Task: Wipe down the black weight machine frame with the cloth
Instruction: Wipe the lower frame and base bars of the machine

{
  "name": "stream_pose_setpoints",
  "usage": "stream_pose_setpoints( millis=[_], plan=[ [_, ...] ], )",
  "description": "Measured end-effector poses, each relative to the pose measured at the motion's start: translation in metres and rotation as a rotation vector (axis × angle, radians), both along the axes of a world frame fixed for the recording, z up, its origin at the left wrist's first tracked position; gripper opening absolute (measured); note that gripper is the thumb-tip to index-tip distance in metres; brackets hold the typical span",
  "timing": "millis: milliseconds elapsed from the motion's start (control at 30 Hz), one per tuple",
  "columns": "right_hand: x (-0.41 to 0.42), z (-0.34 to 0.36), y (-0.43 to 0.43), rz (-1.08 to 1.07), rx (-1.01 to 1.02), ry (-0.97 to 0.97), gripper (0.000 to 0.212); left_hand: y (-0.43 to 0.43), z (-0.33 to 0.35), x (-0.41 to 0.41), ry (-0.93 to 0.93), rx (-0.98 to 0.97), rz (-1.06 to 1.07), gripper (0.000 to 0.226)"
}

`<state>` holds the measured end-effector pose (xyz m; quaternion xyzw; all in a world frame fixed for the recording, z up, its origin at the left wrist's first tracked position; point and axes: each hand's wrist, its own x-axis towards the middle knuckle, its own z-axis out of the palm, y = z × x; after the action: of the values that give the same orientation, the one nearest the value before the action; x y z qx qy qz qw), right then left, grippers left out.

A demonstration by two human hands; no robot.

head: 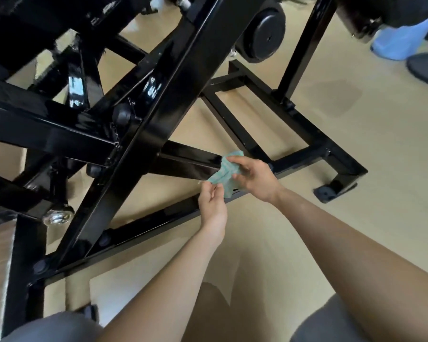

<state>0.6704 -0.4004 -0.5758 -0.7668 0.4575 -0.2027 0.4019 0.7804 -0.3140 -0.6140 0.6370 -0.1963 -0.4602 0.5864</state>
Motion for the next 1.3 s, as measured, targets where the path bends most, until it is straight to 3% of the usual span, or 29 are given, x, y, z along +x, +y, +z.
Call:
stream_pose_setpoints(
  millis=[233,467,733,1033,1200,1300],
  plan=[
    [-0.035,-0.035,-0.007,-0.162,0.130,0.162,0.052,-0.032,-0.026,-0.018,0.202,0.128,-0.055,0.011],
    [-0.038,-0.044,-0.014,-0.231,0.140,0.157,0.053,-0.043,-0.031,-0.031,0.256,0.110,0.041,0.009],
    [-0.010,-0.019,-0.009,-0.069,-0.023,-0.033,0.045,-0.021,-0.011,-0.002,0.129,0.029,0.164,0.011],
    [0.019,0.007,0.010,0.119,-0.071,-0.228,0.054,0.015,0.027,0.029,0.106,-0.085,0.270,0.015],
    [0.034,0.021,0.032,-0.036,-0.271,-0.254,0.031,0.030,0.034,0.049,0.054,-0.145,0.276,0.010],
    [0.040,0.014,0.052,-0.204,-0.322,-0.172,0.013,0.037,0.021,0.059,-0.079,-0.099,0.265,0.008]
  ],
)
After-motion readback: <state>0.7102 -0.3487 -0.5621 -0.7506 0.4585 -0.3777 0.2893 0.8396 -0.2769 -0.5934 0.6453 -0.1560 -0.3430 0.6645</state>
